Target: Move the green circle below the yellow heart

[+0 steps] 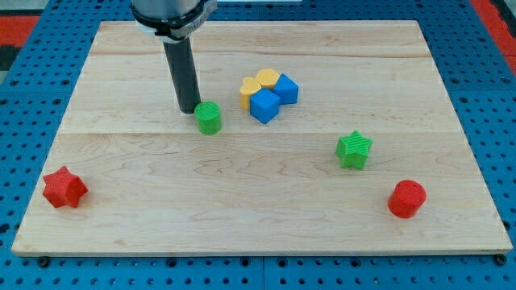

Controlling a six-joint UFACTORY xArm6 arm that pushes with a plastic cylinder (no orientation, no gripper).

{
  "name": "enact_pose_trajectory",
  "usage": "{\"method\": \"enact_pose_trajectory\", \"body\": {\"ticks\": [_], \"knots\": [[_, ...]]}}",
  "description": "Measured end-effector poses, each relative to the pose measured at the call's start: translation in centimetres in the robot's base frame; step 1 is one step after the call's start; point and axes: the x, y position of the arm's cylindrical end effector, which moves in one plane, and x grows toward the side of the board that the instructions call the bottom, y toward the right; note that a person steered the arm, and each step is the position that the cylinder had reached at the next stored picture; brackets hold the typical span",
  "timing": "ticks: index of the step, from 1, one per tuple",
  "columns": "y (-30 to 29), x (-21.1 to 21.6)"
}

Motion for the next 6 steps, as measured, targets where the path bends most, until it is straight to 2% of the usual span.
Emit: {"method": "enact_pose_trajectory", "body": {"ticks": [1,3,4,5,6], "knots": [[-5.7,0.6],[-0.3,3.0],[4.9,2.6],[6.9,2.1],[5.6,4.0]]}}
